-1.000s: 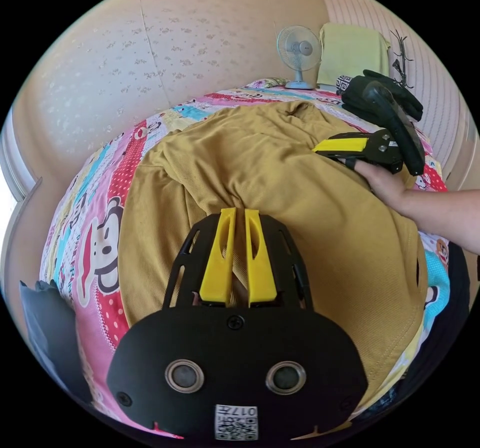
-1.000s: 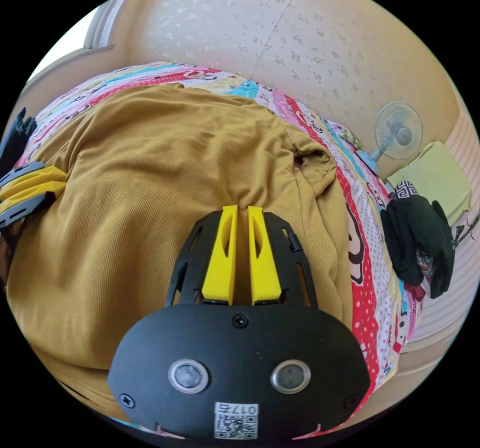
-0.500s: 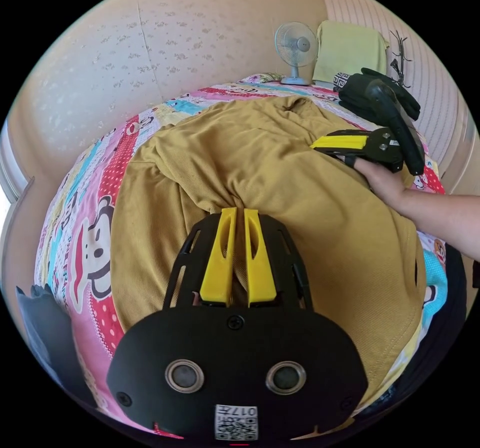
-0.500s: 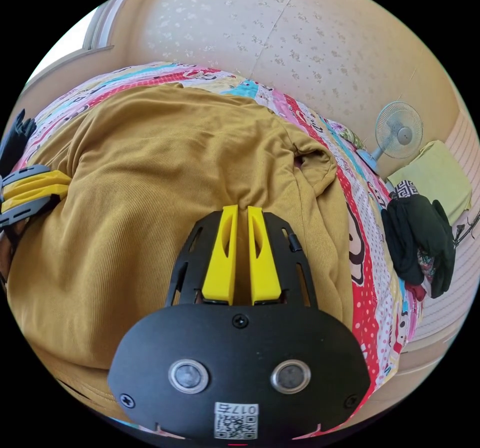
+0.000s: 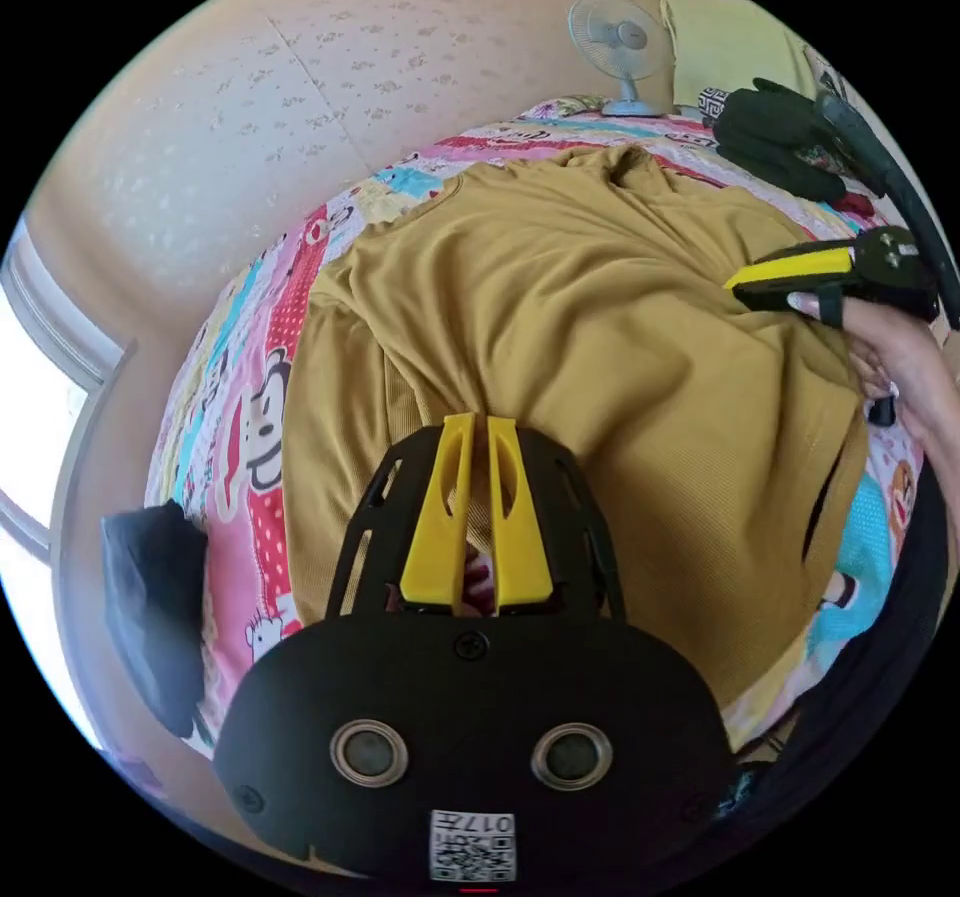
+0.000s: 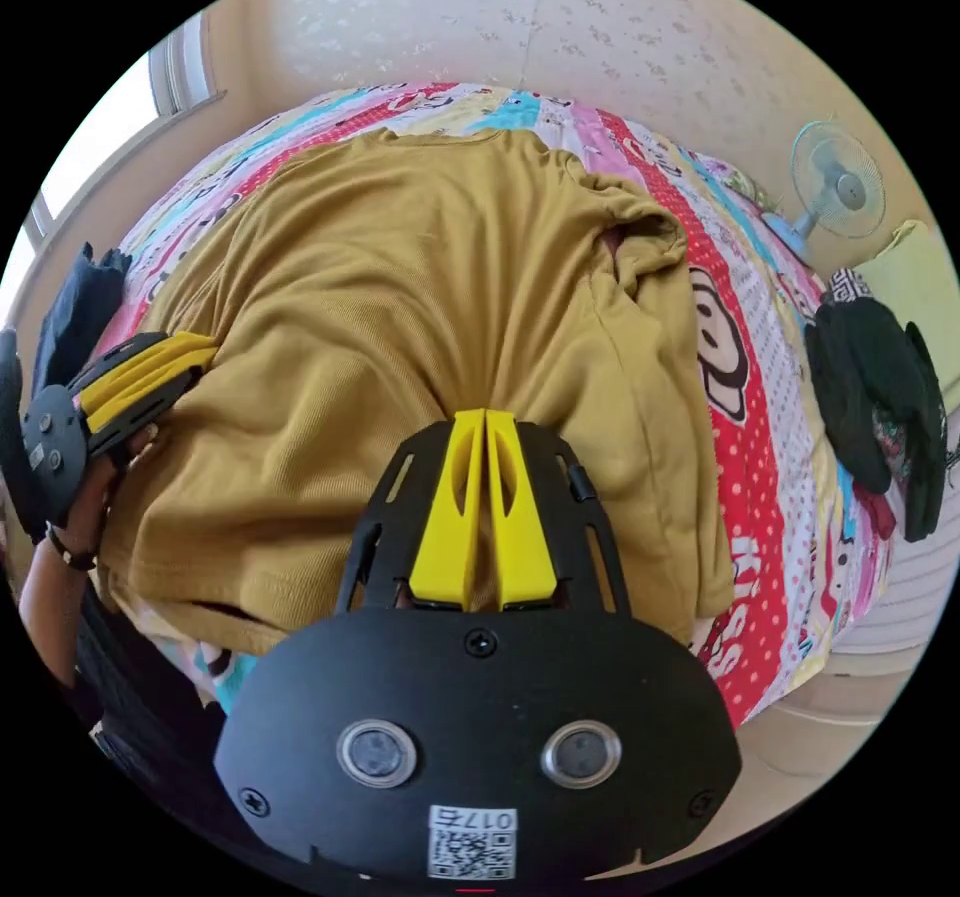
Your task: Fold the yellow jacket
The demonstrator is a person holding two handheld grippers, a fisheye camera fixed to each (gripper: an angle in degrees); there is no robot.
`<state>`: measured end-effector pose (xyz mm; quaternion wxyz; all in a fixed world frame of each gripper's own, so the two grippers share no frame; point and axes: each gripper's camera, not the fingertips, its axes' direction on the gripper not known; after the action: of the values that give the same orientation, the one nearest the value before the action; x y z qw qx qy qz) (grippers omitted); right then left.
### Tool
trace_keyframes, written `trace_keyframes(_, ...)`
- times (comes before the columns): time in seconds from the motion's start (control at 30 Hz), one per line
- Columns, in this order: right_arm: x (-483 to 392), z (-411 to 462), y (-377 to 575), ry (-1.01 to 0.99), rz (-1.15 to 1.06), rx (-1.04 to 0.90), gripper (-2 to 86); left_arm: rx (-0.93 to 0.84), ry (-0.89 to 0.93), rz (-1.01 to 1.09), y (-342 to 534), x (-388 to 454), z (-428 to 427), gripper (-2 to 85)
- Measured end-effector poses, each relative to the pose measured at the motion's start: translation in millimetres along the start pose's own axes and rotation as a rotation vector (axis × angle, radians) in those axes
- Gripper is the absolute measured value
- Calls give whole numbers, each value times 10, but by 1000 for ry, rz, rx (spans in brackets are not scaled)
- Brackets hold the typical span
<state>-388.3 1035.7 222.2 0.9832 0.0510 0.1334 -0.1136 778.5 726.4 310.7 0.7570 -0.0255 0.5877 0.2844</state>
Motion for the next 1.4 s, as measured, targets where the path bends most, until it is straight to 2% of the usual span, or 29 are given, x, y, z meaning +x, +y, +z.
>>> trace_keyframes(0.1,114,-356,494,-30,27,35,13,3,112,-146,354,-235,-368,26)
trace_keyframes(0.2,186,-662,1144,-32,61,139,18,76,310,-294,907,-499,-725,18)
trace_keyframes(0.27,285,-809,1625,-80,125,287,17,229,549,-337,1393,-583,-915,51)
trace_keyframes(0.33,530,-916,2195,-207,245,483,14,371,622,-326,1601,-626,-1032,60)
trace_keyframes(0.37,637,-950,2246,-261,309,501,13,413,580,-330,1655,-670,-1097,70)
trace_keyframes(0.43,897,-1010,2261,-354,354,487,10,383,501,-295,1615,-696,-1137,100)
trace_keyframes(0.5,975,-977,2253,-379,389,472,8,265,505,-193,1476,-634,-1060,135)
trace_keyframes(0.57,969,-1005,2285,-355,394,490,6,59,486,-71,1324,-434,-846,158)
trace_keyframes(0.6,954,-1051,2299,-325,384,494,6,52,454,-58,1321,-393,-838,158)
trace_keyframes(0.73,1002,-1163,2335,-300,368,494,5,96,343,-96,1314,-293,-918,109)
trace_keyframes(0.87,1139,-1237,2375,-362,388,503,5,33,438,-55,1179,-463,-949,52)
trace_keyframes(1.0,1238,-1321,2391,-408,391,509,6,-95,521,49,966,-706,-1271,40)
trace_keyframes(1.07,1256,-1361,2380,-411,386,506,8,-142,435,131,900,-738,-1576,38)
trace_keyframes(1.17,1264,-1433,2356,-398,387,506,16,-223,314,166,862,-671,-1504,40)
trace_keyframes(1.27,1271,-1630,2333,-336,394,528,34,-343,320,174,907,-520,-928,44)
trace_keyframes(1.4,1486,-2161,2157,-36,482,672,83,-297,346,139,928,-583,-805,45)
